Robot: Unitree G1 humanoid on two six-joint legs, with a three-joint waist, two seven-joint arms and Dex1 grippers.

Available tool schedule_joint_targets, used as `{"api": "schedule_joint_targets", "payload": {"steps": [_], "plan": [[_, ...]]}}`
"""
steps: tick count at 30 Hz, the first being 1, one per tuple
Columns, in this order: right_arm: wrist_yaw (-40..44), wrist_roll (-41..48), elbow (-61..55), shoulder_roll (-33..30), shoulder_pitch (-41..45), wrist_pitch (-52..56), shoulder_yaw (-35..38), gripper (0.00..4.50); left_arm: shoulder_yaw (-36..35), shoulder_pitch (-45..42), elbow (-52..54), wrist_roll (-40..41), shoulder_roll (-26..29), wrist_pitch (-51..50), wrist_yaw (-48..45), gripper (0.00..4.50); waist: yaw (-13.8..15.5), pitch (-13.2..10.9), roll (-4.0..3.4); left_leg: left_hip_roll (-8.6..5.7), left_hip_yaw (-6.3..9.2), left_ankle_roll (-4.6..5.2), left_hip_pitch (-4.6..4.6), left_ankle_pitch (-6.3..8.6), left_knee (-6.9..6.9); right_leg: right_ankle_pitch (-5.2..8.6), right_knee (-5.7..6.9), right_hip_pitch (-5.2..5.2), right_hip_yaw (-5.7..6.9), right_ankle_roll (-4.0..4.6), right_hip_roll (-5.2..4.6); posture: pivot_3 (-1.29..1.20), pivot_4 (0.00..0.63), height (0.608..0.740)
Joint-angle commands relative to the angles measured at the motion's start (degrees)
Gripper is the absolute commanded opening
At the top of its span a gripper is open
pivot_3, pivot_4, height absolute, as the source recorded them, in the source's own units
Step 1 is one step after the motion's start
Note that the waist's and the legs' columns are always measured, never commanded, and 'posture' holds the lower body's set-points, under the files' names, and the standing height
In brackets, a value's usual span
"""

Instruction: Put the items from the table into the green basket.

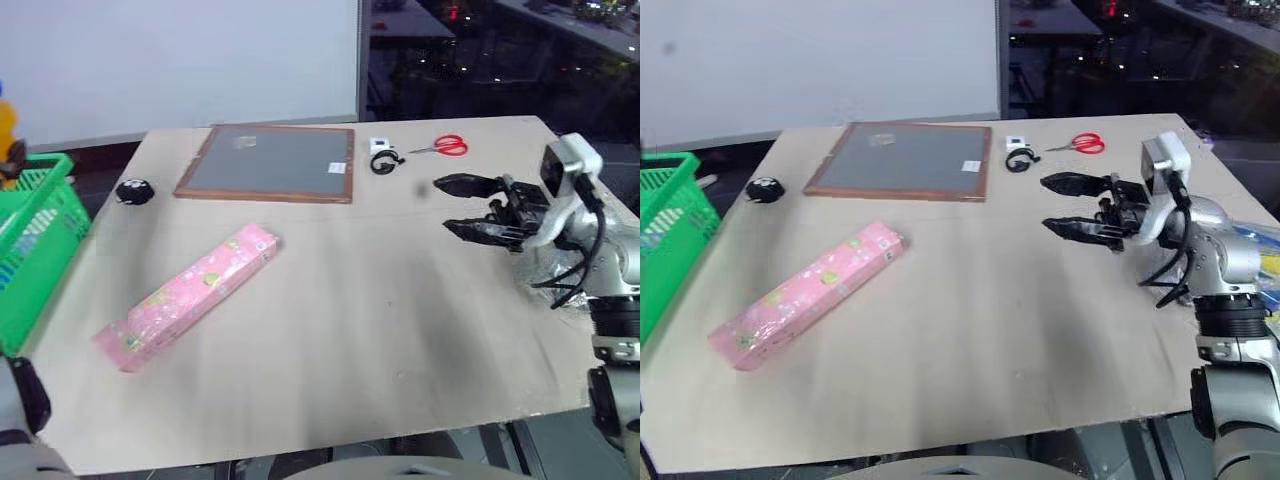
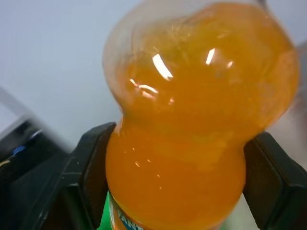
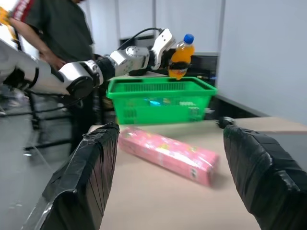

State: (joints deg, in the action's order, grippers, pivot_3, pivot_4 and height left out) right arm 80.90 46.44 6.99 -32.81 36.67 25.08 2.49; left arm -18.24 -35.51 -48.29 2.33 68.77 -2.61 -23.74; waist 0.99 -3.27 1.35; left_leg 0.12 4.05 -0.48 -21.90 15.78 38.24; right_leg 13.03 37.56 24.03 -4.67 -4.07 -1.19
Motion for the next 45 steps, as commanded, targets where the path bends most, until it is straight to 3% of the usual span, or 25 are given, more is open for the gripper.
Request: {"api": "schedule_joint_targets", "payload": {"steps": [1, 6, 12, 15, 24, 28, 32, 35, 40, 45], "plan": [[-1.9, -0.6, -3.1, 0.3, 2.3, 2.3, -0.3, 3.68, -3.2, 0.7, -1.6, -0.2, 3.5, 2.1, 3.1, 3.1, 1.2, 0.0, 0.03, -0.01, 0.06, 0.0, 0.0, 0.0, 0.01, 0.0, 0.04, -0.02, 0.05, 0.01, 0.0, 0.13, 0.0, 0.74], [-3.8, -0.8, -6.5, 1.0, 3.0, 5.8, -1.8, 3.68, -3.4, 4.8, -8.5, -0.8, 4.2, 4.0, 4.3, 3.1, 2.8, 0.1, 0.15, 0.05, 0.4, -0.2, 0.12, -0.12, 0.04, -0.1, 0.08, -0.26, 0.39, 0.19, 0.13, 0.14, 0.0, 0.74], [-5.0, -1.2, -8.7, 1.0, 2.6, 6.9, -1.4, 3.68, -2.0, 4.0, -14.8, -1.2, 3.3, 7.2, 5.5, 3.1, 3.0, 0.2, 0.38, 0.11, 0.6, -0.48, 0.18, -0.32, 0.07, -0.13, 0.2, -0.34, 0.55, 0.26, 0.23, 0.12, 0.0, 0.74], [-5.2, -1.1, -9.3, 0.8, 2.4, 7.3, -1.2, 3.68, -1.5, 2.8, -16.6, -1.3, 2.8, 8.1, 6.0, 4.48, 2.9, 0.3, 0.53, 0.14, 0.6, -0.53, 0.19, -0.35, 0.07, -0.15, 0.23, -0.34, 0.57, 0.29, 0.26, 0.11, 0.0, 0.74], [-6.9, -1.2, -10.5, 0.3, 1.4, 7.3, 0.3, 3.68, -2.4, 0.9, -16.4, 0.2, 2.5, 17.3, 3.3, 4.48, 2.5, 0.4, 0.54, 0.15, 0.58, -0.54, 0.24, -0.35, 0.05, -0.16, 0.3, -0.34, 0.57, 0.35, 0.26, 0.1, 0.0, 0.74], [-8.3, -0.8, -11.6, -0.5, -0.5, 7.6, 1.5, 3.68, -6.9, 3.4, -2.7, 12.4, -2.6, 12.5, -14.0, 4.48, 2.6, 0.5, 0.53, 0.15, 0.58, -0.54, 0.23, -0.35, 0.06, -0.16, 0.29, -0.35, 0.58, 0.37, 0.23, 0.11, 0.0, 0.74], [-9.1, -1.7, -12.0, -1.5, -3.2, 6.7, 2.4, 3.68, -6.5, 17.0, 24.5, 23.3, -7.9, -0.8, -26.0, 4.48, 2.5, 0.5, 0.23, 0.15, 0.45, -0.54, 0.21, -0.35, 0.08, -0.17, 0.2, -0.37, 0.5, 0.38, 0.17, 0.1, 0.0, 0.74], [-9.2, -2.3, -14.1, -3.0, -7.2, 6.9, 2.3, 3.68, -3.3, 27.6, 41.4, 29.2, -8.5, -12.6, -32.7, 4.48, 1.2, 0.6, 0.24, 0.21, 0.44, -0.52, 0.22, -0.34, 0.07, -0.17, 0.25, -0.35, 0.46, 0.4, 0.2, 0.1, 0.0, 0.74], [-8.2, -4.5, -16.4, -4.7, -12.5, 4.3, 2.0, 3.68, 4.1, 34.2, 52.4, 24.3, -9.1, -19.9, -30.9, 4.48, -0.3, 0.5, -0.13, 0.27, 0.43, -0.51, 0.32, -0.34, 0.05, -0.08, 0.31, -0.36, 0.44, 0.52, 0.3, 0.04, 0.0, 0.74], [-9.7, -3.1, -20.0, -4.4, -16.4, 4.2, 3.2, 3.68, 9.0, 32.1, 53.5, 20.3, -12.1, -24.2, -26.5, 4.48, -1.7, 0.4, -0.32, 0.31, 0.37, -0.49, 0.61, -0.35, 0.05, 0.0, 0.32, -0.59, 0.4, 0.41, 0.36, 0.0, 0.0, 0.74]]}}
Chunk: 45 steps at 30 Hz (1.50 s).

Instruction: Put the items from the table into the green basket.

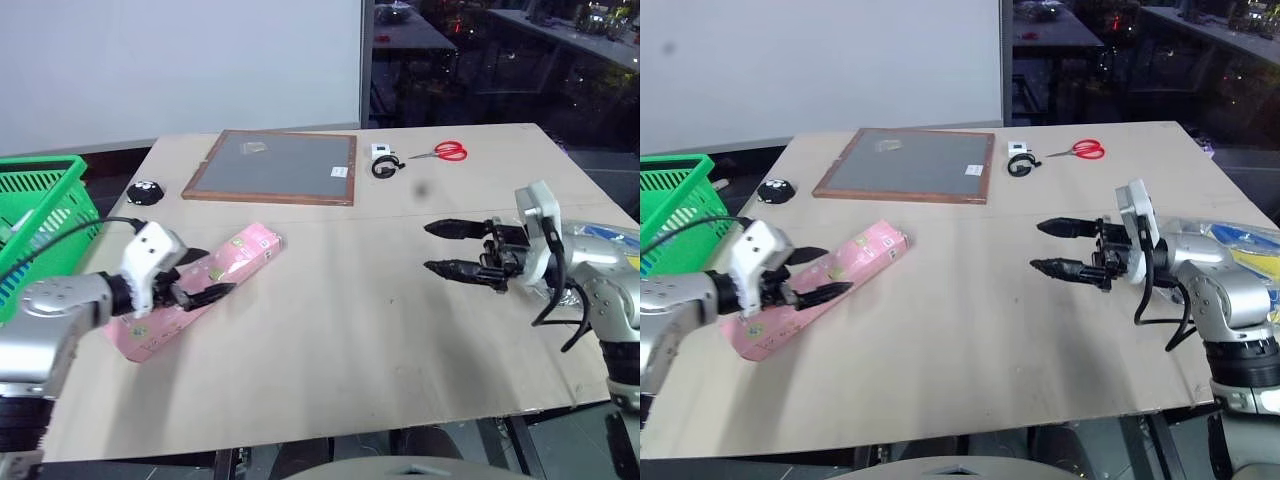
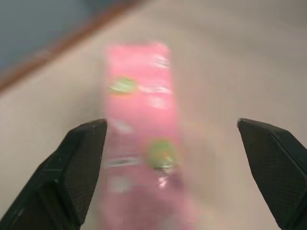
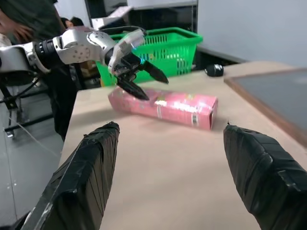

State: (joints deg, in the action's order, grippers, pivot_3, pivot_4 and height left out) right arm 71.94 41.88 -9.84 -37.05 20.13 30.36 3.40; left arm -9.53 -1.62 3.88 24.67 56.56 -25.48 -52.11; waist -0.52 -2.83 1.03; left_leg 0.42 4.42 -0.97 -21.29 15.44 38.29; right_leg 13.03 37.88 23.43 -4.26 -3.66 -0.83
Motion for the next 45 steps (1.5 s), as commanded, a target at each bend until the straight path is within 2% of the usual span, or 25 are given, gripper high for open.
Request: {"api": "schedule_joint_targets", "payload": {"steps": [1, 6, 14, 24, 27, 30, 33, 36, 39, 43, 45], "plan": [[-1.1, 1.9, -3.6, -0.1, -0.1, -0.7, 2.5, 3.68, 0.9, -2.3, 0.8, -3.3, 0.0, -1.1, 2.3, 4.48, -0.5, 0.0, 0.0, 0.01, 0.0, 0.0, 0.08, 0.0, 0.0, 0.05, -0.01, -0.06, 0.0, -0.08, 0.01, -0.01, 0.0, 0.74], [-1.6, 1.7, -5.0, -0.4, -2.2, -1.6, 3.1, 3.68, 3.3, -7.2, -4.1, -9.0, -1.3, 0.4, 5.2, 4.48, -0.8, 0.0, -0.04, 0.02, -0.14, -0.01, 0.47, 0.0, -0.04, 0.17, -0.07, -0.34, -0.13, 0.01, 0.02, -0.03, 0.0, 0.74], [-1.9, 1.9, -4.9, -0.2, -2.4, -1.7, 3.0, 3.68, 6.5, -9.1, -7.1, -11.3, -0.6, 0.3, -0.3, 4.48, -2.0, 0.0, -0.05, 0.01, -0.19, -0.01, 0.43, 0.01, -0.08, 0.16, -0.16, -0.33, -0.19, -0.01, -0.01, -0.04, 0.0, 0.74], [-1.6, 2.0, -5.0, -0.1, -2.8, -2.0, 2.8, 3.68, 9.3, -13.0, -14.4, -16.1, -0.3, -2.6, -2.1, 4.48, -2.0, 0.0, -0.06, 0.01, -0.19, -0.01, 0.44, 0.01, -0.09, 0.16, -0.15, -0.33, -0.19, -0.03, 0.0, -0.05, 0.0, 0.74], [-1.5, 2.0, -5.1, -0.1, -3.2, -2.0, 2.7, 3.68, 9.6, -12.5, -14.2, -16.2, -0.3, -4.5, -2.8, 3.74, -2.1, 0.0, -0.06, 0.01, -0.19, 0.0, 0.45, 0.01, -0.11, 0.16, -0.15, -0.32, -0.19, -0.03, 0.0, -0.05, 0.0, 0.74], [-1.6, 2.4, -5.2, 0.1, -3.1, -1.8, 2.7, 3.68, 9.7, -12.2, -14.0, -16.7, -0.1, -5.4, -2.6, 2.44, -2.2, 0.0, -0.2, 0.02, -0.21, 0.0, 0.48, 0.01, -0.12, 0.17, -0.14, -0.32, -0.21, -0.02, 0.0, -0.04, 0.0, 0.74], [-2.1, 3.0, -5.0, 0.5, -2.9, -1.5, 2.9, 3.68, 9.1, -12.6, -14.2, -17.0, -0.6, -4.7, -1.7, 1.34, -2.2, 0.1, -0.42, 0.02, -0.23, 0.0, 0.52, 0.01, -0.12, 0.18, -0.14, -0.34, -0.22, -0.02, 0.0, -0.04, 0.0, 0.74], [-1.5, 2.6, -4.7, 0.4, -2.7, -1.8, 2.6, 3.68, 6.0, -14.7, -14.1, -14.9, -2.9, -3.8, 0.1, 1.34, -1.9, 0.1, -0.49, 0.02, -0.19, 0.0, 0.6, 0.01, -0.12, 0.21, -0.13, -0.42, -0.21, 0.02, 0.01, -0.04, 0.0, 0.74], [-1.1, 3.5, -4.3, 0.8, -1.9, -1.6, 2.8, 3.68, 0.0, -19.3, -14.9, -12.7, -6.7, -0.6, 5.6, 1.34, -1.4, 0.1, -0.45, 0.0, -0.13, 0.01, 0.57, 0.0, -0.09, 0.2, -0.13, -0.44, -0.18, 0.01, 0.01, -0.02, 0.0, 0.74], [-0.4, 5.5, -3.8, 2.0, -0.1, -1.0, 3.2, 3.68, -8.9, -29.9, -25.0, -17.3, -8.0, 6.0, 26.2, 1.34, -1.1, -0.1, 0.0, -0.01, 0.02, 0.0, 0.48, 0.0, 0.0, 0.09, -0.15, -0.47, -0.08, -0.15, 0.04, -0.02, 0.0, 0.74], [-0.1, 6.5, -3.8, 2.3, 0.6, -0.7, 3.2, 3.68, -11.0, -32.6, -28.5, -18.8, -6.9, 10.2, 32.0, 1.34, -1.9, -0.1, 0.14, 0.02, 0.04, -0.01, 0.5, 0.01, -0.03, 0.01, -0.17, -0.47, -0.06, -0.01, 0.04, 0.01, 0.0, 0.74]]}}
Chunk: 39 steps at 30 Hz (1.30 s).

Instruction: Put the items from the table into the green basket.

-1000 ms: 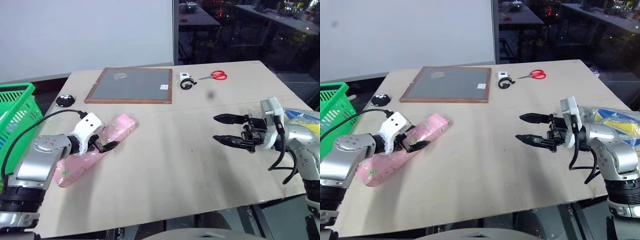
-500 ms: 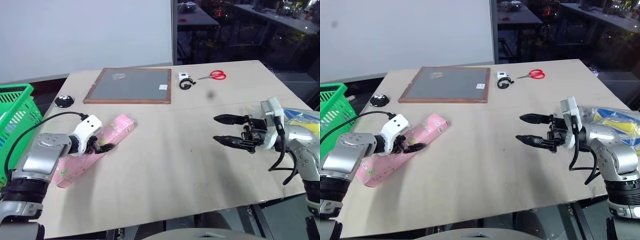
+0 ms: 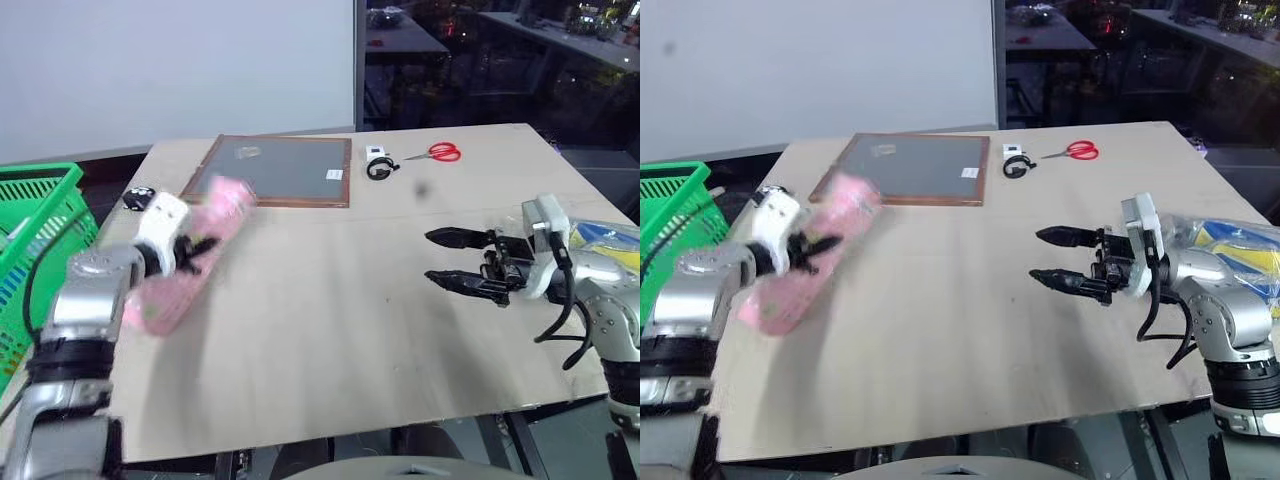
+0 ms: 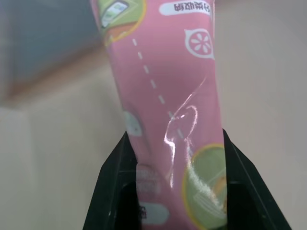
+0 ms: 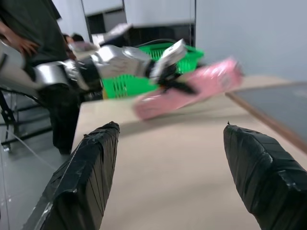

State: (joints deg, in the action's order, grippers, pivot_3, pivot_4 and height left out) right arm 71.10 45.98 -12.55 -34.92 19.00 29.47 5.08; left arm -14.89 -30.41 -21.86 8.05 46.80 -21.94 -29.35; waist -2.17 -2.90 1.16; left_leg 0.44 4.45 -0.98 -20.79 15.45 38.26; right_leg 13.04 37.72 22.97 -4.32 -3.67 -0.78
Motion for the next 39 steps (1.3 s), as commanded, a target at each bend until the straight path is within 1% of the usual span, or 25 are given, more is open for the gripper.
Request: {"api": "schedule_joint_targets", "payload": {"steps": [1, 3, 4, 7, 10, 13, 15, 17, 20, 21, 23, 24, 26, 27, 29, 30, 31, 32, 33, 34, 37, 39], "plan": [[0.7, 3.1, -1.2, 0.4, 2.3, 0.4, 1.6, 3.68, -5.9, -4.7, -5.1, -5.3, 5.3, 10.6, 13.6, 1.34, -0.5, 0.0, 0.01, 0.0, -0.02, 0.0, 0.0, 0.0, -0.02, -0.05, -0.03, 0.0, -0.01, 0.08, -0.03, 0.01, 0.0, 0.74], [0.8, 3.8, -1.3, 0.9, 3.2, 0.5, 1.5, 3.68, -3.1, -5.4, -10.2, -13.7, 12.4, 18.9, 21.0, 1.34, -1.4, 0.0, 0.03, -0.02, -0.13, 0.0, 0.0, 0.02, -0.13, -0.07, -0.04, 0.09, -0.13, 0.1, -0.06, 0.01, 0.0, 0.74], [0.8, 4.0, -1.3, 1.0, 3.5, 0.5, 1.5, 3.68, -2.0, -6.0, -12.5, -16.2, 15.1, 21.6, 23.5, 1.34, -1.5, 0.0, 0.04, -0.03, -0.14, 0.01, -0.03, 0.03, -0.25, -0.07, -0.04, 0.19, -0.15, 0.11, -0.08, 0.01, 0.0, 0.74], [0.8, 5.1, -1.1, 1.9, 4.3, 0.5, 1.5, 3.68, -1.7, -9.7, -18.1, -19.3, 21.4, 24.2, 28.9, 1.34, -0.8, 0.0, 0.07, -0.08, -0.07, 0.01, -0.17, 0.03, -0.54, -0.06, -0.11, 0.36, -0.07, 0.12, -0.14, 0.03, 0.0, 0.74], [0.8, 5.5, -0.7, 2.8, 5.5, 0.2, 1.4, 3.68, 0.2, -11.2, -23.3, -21.8, 25.3, 24.9, 30.2, 1.34, 0.3, 0.0, 0.06, -0.11, -0.06, 0.01, -0.26, 0.03, -0.55, -0.05, -0.13, 0.4, 0.02, 0.11, -0.18, 0.04, 0.0, 0.74], [0.9, 5.6, -0.2, 3.7, 6.7, -0.2, 1.1, 3.68, 2.6, -10.5, -28.2, -23.6, 27.1, 24.4, 28.8, 1.34, 1.3, 0.0, 0.03, -0.15, -0.08, 0.01, -0.16, 0.02, -0.55, -0.03, -0.03, 0.35, 0.02, 0.09, -0.2, 0.05, 0.0, 0.74], [1.4, 5.6, -0.1, 4.2, 7.1, -0.4, 1.0, 3.68, 3.9, -9.7, -30.9, -23.9, 27.3, 23.1, 26.5, 1.34, 1.8, 0.0, 0.02, -0.14, -0.08, 0.01, -0.05, -0.01, -0.55, 0.09, 0.02, 0.29, 0.02, -0.09, -0.15, 0.05, 0.0, 0.74], [1.3, 5.5, -0.2, 4.4, 7.2, -0.2, 0.9, 3.68, 4.1, -8.4, -32.8, -22.9, 26.8, 21.7, 24.4, 1.34, 1.9, 0.0, 0.08, -0.08, -0.05, -0.03, -0.03, -0.04, -0.54, 0.11, 0.05, 0.28, 0.04, -0.1, -0.09, 0.05, 0.0, 0.74], [1.2, 5.3, -0.3, 4.5, 7.2, -0.1, 0.8, 3.68, 4.5, -6.2, -34.8, -22.3, 26.1, 20.8, 23.1, 1.34, 1.8, 0.2, 0.43, -0.01, -0.04, -0.08, -0.02, -0.07, -0.5, 0.12, 0.12, 0.29, 0.05, -0.08, -0.02, 0.05, 0.0, 0.74], [1.2, 5.2, -0.4, 4.5, 7.1, -0.2, 0.8, 3.68, 4.4, -6.0, -35.3, -22.1, 25.8, 21.0, 23.0, 1.61, 1.8, 0.2, 0.48, 0.0, -0.04, -0.09, -0.03, -0.07, -0.5, 0.13, 0.12, 0.3, 0.06, -0.06, -0.02, 0.04, 0.0, 0.74], [1.5, 5.1, -0.4, 4.3, 6.8, -0.2, 0.9, 3.68, 4.6, -5.8, -35.9, -21.4, 25.2, 21.7, 21.3, 1.97, 1.8, 0.2, 0.66, 0.0, -0.03, -0.09, -0.04, -0.07, -0.5, 0.08, 0.11, 0.3, 0.07, 0.06, -0.03, 0.04, 0.0, 0.74], [1.5, 5.0, -0.4, 4.1, 6.6, -0.3, 1.0, 3.68, 4.6, -6.2, -35.8, -21.2, 25.1, 22.1, 21.3, 2.28, 1.8, 0.3, 0.72, -0.01, -0.04, -0.1, -0.06, -0.07, -0.5, 0.03, 0.1, 0.3, 0.07, 0.15, -0.05, 0.04, 0.0, 0.74], [1.6, 5.1, -0.3, 3.9, 6.5, -0.3, 1.2, 3.68, 4.9, -7.2, -35.5, -21.8, 25.5, 22.6, 22.2, 3.22, 1.7, 0.3, 0.78, -0.05, -0.06, -0.1, -0.09, -0.06, -0.5, 0.0, 0.07, 0.3, 0.07, 0.18, -0.1, 0.04, 0.0, 0.74], [1.6, 5.1, -0.2, 3.9, 6.5, -0.3, 1.3, 3.68, 5.2, -7.8, -35.4, -22.1, 25.8, 22.8, 22.5, 3.57, 1.7, 0.3, 0.8, -0.05, -0.06, -0.1, -0.09, -0.06, -0.5, 0.0, 0.06, 0.3, 0.07, 0.18, -0.1, 0.04, 0.0, 0.74], [1.8, 4.9, 0.1, 3.8, 6.4, -0.4, 1.4, 3.68, 4.2, -9.2, -35.6, -20.8, 25.6, 25.7, 23.0, 4.42, 1.7, 0.3, 0.86, -0.04, -0.03, -0.1, -0.09, -0.06, -0.5, 0.0, 0.07, 0.3, 0.08, 0.19, -0.09, 0.04, 0.0, 0.74], [1.9, 4.7, 0.2, 3.8, 6.4, -0.7, 1.3, 3.68, 3.2, -9.9, -35.9, -19.5, 25.1, 28.0, 23.1, 4.47, 1.7, 0.3, 0.87, -0.04, -0.02, -0.1, -0.09, -0.06, -0.5, 0.0, 0.08, 0.3, 0.1, 0.19, -0.09, 0.03, 0.0, 0.74], [2.1, 4.5, 0.5, 3.9, 6.2, -1.0, 1.4, 3.68, 0.0, -11.6, -36.4, -15.1, 23.0, 29.0, 21.2, 4.47, 1.8, 0.3, 0.89, -0.04, -0.01, -0.1, -0.09, -0.06, -0.5, 0.0, 0.08, 0.3, 0.11, 0.19, -0.09, 0.03, 0.0, 0.74], [2.4, 3.9, 0.9, 3.9, 5.8, -1.7, 1.4, 3.68, -3.7, -12.7, -36.0, -9.2, 19.9, 31.3, 16.4, 4.47, 2.0, 0.3, 0.86, -0.04, -0.02, -0.1, -0.08, -0.06, -0.5, 0.0, 0.08, 0.29, 0.11, 0.19, -0.1, 0.03, 0.0, 0.74], [2.6, 3.3, 1.1, 3.9, 5.4, -2.4, 1.5, 3.68, -6.5, -12.8, -35.2, -4.4, 17.1, 31.0, 11.3, 4.47, 2.1, 0.3, 0.79, -0.05, -0.03, -0.1, -0.06, -0.06, -0.49, 0.0, 0.09, 0.28, 0.11, 0.19, -0.12, 0.03, 0.0, 0.74], [2.6, 3.0, 1.2, 3.9, 5.0, -2.8, 1.5, 3.68, -7.9, -12.5, -34.6, -1.6, 15.2, 30.4, 7.6, 4.47, 2.2, 0.4, 0.5, -0.07, -0.04, -0.1, -0.04, -0.06, -0.48, 0.0, 0.09, 0.24, 0.11, 0.19, -0.15, 0.03, 0.0, 0.74], [2.3, 2.3, 1.1, 3.7, 3.6, -3.6, 1.7, 3.68, -8.6, -8.1, -30.5, 2.1, 11.4, 31.3, -0.4, 4.47, 1.6, 0.5, 0.27, -0.1, -0.09, -0.1, 0.05, -0.07, -0.45, 0.0, 0.1, 0.16, 0.08, 0.19, -0.16, 0.02, 0.0, 0.74], [2.3, 0.0, 1.3, 3.1, 1.3, -5.2, 1.4, 3.68, -8.6, 0.2, -16.5, 11.6, 5.3, 25.8, -12.0, 4.47, 1.2, 0.5, 0.28, -0.05, -0.05, -0.1, 0.03, -0.06, -0.46, 0.01, 0.12, 0.18, 0.08, 0.23, -0.09, 0.02, 0.0, 0.74]]}}
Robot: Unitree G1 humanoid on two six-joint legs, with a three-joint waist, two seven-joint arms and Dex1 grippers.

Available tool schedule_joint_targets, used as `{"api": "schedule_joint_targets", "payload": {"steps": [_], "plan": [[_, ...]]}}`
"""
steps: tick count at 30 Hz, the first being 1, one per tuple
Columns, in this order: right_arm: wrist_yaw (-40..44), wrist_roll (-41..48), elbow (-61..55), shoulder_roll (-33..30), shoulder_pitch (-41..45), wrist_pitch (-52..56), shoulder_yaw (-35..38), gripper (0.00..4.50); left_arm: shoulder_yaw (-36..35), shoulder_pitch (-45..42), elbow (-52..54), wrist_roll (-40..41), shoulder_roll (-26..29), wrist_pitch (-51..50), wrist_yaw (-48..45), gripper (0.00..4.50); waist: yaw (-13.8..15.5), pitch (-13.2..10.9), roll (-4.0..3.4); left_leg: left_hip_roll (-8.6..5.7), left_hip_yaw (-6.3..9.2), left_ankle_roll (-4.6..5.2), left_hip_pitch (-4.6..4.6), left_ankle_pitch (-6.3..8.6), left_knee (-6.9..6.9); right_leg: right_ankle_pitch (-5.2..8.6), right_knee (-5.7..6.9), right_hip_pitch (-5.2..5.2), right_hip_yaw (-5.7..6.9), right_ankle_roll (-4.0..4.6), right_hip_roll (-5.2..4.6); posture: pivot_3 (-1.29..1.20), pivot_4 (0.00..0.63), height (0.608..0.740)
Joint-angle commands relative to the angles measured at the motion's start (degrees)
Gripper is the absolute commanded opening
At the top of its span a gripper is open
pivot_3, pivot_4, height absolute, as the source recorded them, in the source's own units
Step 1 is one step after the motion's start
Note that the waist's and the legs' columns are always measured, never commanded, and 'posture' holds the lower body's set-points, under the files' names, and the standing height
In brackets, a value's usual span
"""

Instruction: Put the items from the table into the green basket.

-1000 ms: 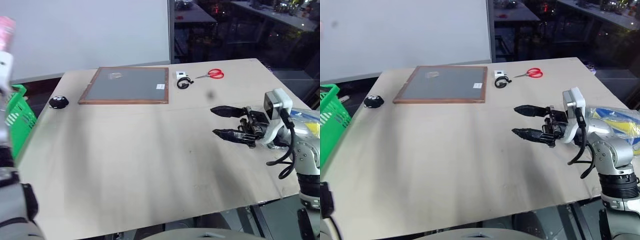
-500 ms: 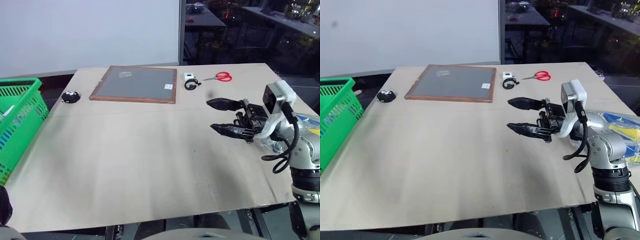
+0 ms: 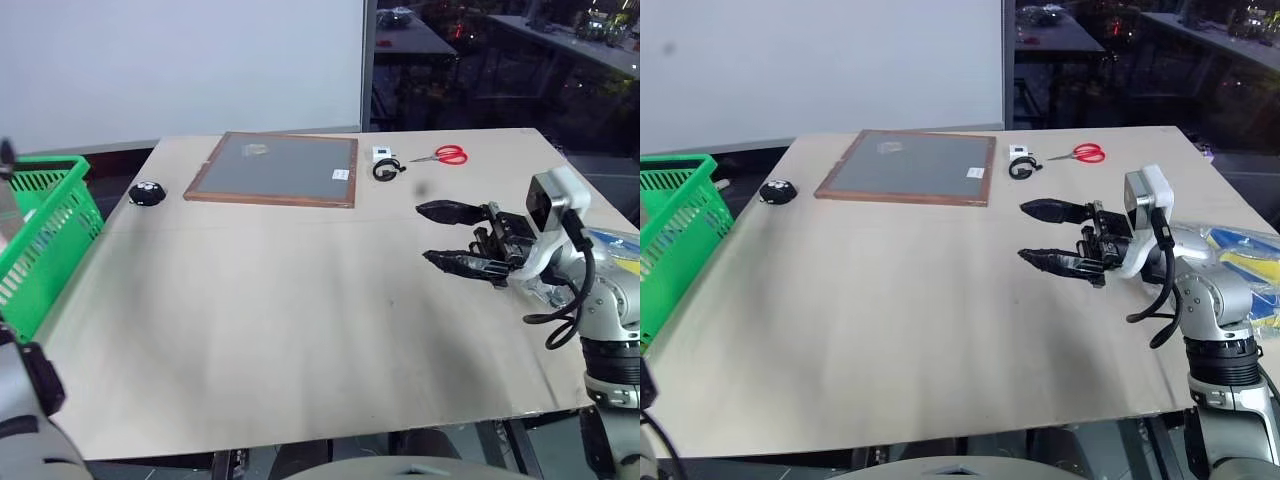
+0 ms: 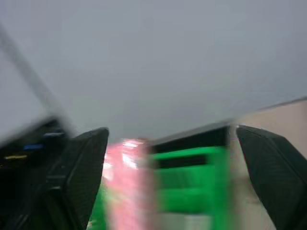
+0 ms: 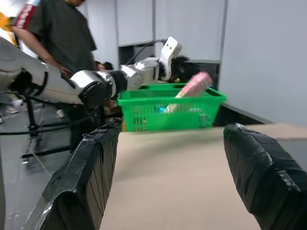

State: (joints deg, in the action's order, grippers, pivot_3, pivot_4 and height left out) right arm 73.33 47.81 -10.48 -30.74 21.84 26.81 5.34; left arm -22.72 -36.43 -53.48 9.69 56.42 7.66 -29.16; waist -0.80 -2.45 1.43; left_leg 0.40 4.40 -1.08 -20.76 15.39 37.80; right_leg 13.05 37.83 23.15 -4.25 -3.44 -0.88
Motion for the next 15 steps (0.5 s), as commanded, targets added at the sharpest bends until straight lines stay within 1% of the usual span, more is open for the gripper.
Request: {"api": "schedule_joint_targets", "payload": {"steps": [1, 2, 4, 6, 8, 10, 12, 15], "plan": [[0.1, -3.1, -0.5, -1.5, -2.7, -3.4, 0.9, 3.68, -0.2, 10.8, 22.3, 14.3, -6.8, -7.8, -16.6, 4.47, -0.2, 0.0, 0.0, 0.02, -0.02, 0.0, 0.0, 0.0, -0.02, 0.0, 0.0, -0.01, -0.04, 0.01, -0.02, 0.02, 0.0, 0.74], [-0.1, -4.4, -0.3, -1.9, -3.8, -4.1, 0.6, 3.68, 0.7, 15.3, 29.3, 17.2, -8.8, -11.2, -19.2, 4.47, -0.3, 0.0, -0.01, 0.01, -0.05, 0.0, 0.02, 0.01, -0.02, 0.0, 0.02, -0.01, -0.05, 0.01, -0.05, 0.01, 0.0, 0.74], [-0.5, -7.1, 0.6, -2.3, -5.5, -6.0, 0.1, 3.68, 3.4, 22.8, 40.2, 18.5, -10.8, -16.3, -19.7, 4.47, -0.7, 0.0, 0.0, 0.01, -0.14, 0.01, -0.03, 0.02, -0.02, 0.0, -0.02, 0.03, -0.17, 0.01, -0.08, 0.01, 0.0, 0.74], [-2.4, -12.2, 2.5, -2.0, -7.7, -9.7, -0.9, 3.68, 6.2, 28.9, 46.9, 18.7, -13.3, -20.1, -19.8, 4.47, -1.4, 0.1, 0.02, 0.01, -0.17, 0.03, -0.1, 0.04, -0.02, 0.0, -0.03, 0.13, -0.23, 0.01, -0.07, 0.0, 0.0, 0.74], [-4.7, -19.2, 5.8, -0.9, -9.9, -17.1, -2.6, 3.68, 7.8, 32.6, 49.2, 18.9, -16.7, -21.4, -18.9, 4.47, -1.4, 0.1, 0.01, 0.02, -0.16, 0.04, -0.05, 0.04, -0.03, 0.0, 0.02, 0.12, -0.23, 0.01, -0.04, 0.0, 0.0, 0.74], [-7.8, -23.8, 9.2, 0.0, -11.1, -20.5, -3.8, 3.68, 9.8, 35.9, 51.2, 16.9, -19.0, -20.2, -18.6, 4.47, -1.5, 0.1, -0.04, 0.05, -0.16, 0.05, 0.06, 0.04, -0.04, 0.03, 0.01, 0.07, -0.23, -0.01, 0.04, 0.0, 0.0, 0.74], [-9.4, -25.3, 11.6, 1.2, -11.7, -23.0, -3.8, 3.68, 11.0, 37.8, 52.5, 15.2, -20.2, -19.4, -18.1, 4.47, -1.6, 0.0, -0.1, 0.05, -0.19, 0.05, 0.2, 0.03, -0.03, 0.12, 0.02, -0.02, -0.26, -0.15, 0.07, 0.0, 0.0, 0.74], [-11.1, -27.2, 14.7, 1.5, -12.1, -24.9, -3.6, 3.68, 11.6, 38.9, 53.9, 13.1, -20.9, -19.8, -16.0, 4.47, -1.6, 0.0, -0.11, 0.04, -0.25, 0.05, 0.21, 0.01, 0.07, 0.14, 0.03, -0.03, -0.38, -0.11, 0.12, 0.0, 0.0, 0.74]]}}
